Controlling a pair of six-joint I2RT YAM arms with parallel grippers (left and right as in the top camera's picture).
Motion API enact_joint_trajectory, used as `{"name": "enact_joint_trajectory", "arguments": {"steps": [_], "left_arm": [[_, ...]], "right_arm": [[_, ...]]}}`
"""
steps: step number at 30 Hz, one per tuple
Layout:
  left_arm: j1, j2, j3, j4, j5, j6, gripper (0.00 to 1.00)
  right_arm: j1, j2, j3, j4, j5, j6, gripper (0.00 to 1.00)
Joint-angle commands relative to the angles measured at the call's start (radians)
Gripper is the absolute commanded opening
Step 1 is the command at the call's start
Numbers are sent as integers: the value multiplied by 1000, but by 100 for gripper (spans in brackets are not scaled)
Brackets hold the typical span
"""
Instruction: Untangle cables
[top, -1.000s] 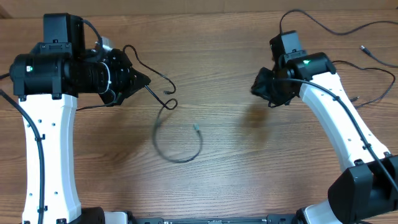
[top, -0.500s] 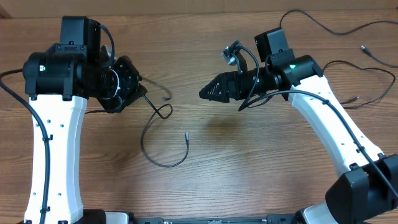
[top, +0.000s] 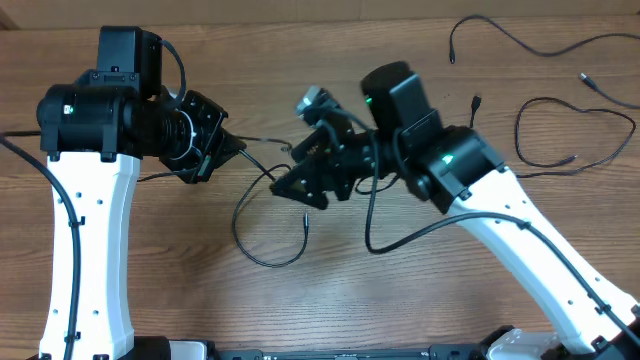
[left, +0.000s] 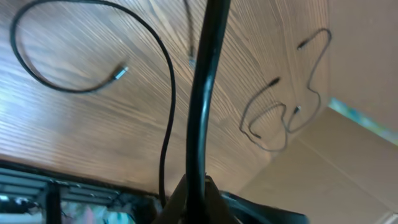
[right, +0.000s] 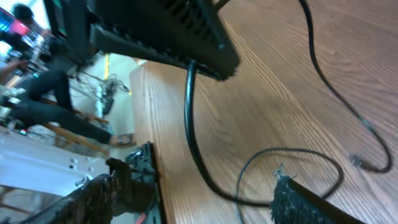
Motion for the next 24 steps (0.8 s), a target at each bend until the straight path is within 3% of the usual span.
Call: {"name": "enact_joint_trajectory", "arguments": {"steps": [1, 6, 11, 15, 24], "left_arm": [[-5, -29, 17, 10, 107, -42, 4], [-5, -29, 17, 12, 143, -42, 4], [-5, -29, 17, 12, 146, -42, 4], [-5, -29, 17, 12, 149, -42, 4], [-4, -29, 17, 14, 89, -41, 4]], "right_arm": [[58, -12, 6, 17, 121, -11, 79], [119, -12, 6, 14, 291, -10, 76], [125, -12, 6, 14, 327, 27, 52], [124, -12, 6, 14, 369, 47, 40], [124, -13, 6, 9, 389, 46, 36]]}}
